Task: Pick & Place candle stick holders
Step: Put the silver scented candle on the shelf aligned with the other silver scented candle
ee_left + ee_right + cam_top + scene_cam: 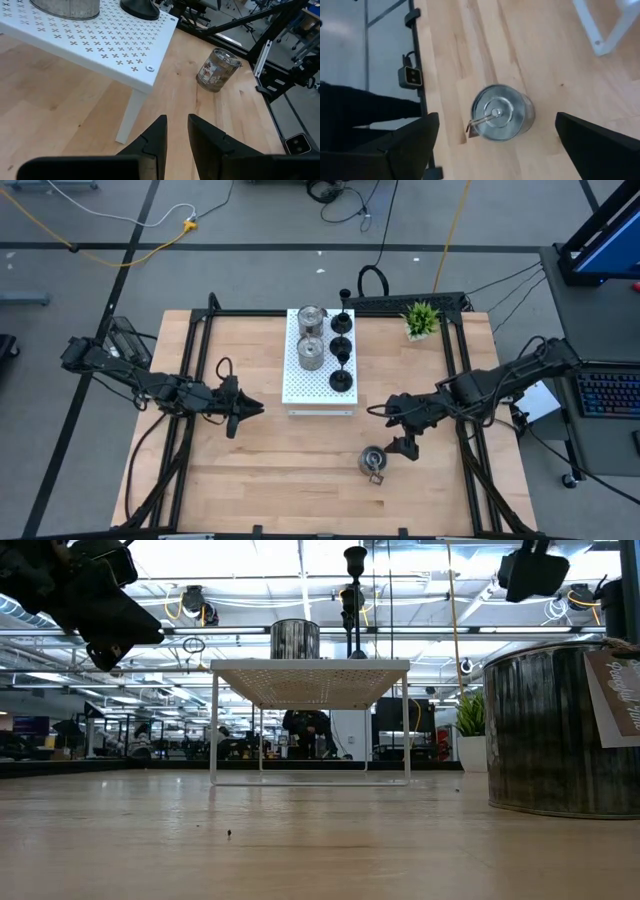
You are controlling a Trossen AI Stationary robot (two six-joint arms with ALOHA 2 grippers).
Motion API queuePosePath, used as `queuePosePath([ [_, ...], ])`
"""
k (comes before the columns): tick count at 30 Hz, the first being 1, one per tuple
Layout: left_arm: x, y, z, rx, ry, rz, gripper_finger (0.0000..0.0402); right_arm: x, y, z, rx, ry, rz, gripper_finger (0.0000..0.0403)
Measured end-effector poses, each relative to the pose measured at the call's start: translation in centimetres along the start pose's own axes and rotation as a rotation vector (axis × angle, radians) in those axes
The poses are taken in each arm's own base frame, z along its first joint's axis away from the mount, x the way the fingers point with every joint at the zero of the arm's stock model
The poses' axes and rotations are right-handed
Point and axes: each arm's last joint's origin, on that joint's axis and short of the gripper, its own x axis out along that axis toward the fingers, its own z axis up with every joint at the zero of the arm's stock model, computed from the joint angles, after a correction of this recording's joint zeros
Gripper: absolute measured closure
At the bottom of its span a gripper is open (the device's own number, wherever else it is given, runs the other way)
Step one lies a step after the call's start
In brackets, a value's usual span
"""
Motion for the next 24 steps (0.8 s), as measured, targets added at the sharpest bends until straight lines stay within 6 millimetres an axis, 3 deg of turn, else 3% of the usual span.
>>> queuePosePath([
  [12,0.0,0.0,0.0,0.042,0.000,0.000,0.0321,1.7,0.7,-1.0,-0.137,0.021,0.093,0.0005],
  [24,0.0,0.0,0.0,0.043,0.001,0.001,0.0321,6.9,2.8,-0.6,-0.262,0.191,-0.019,0.0006],
])
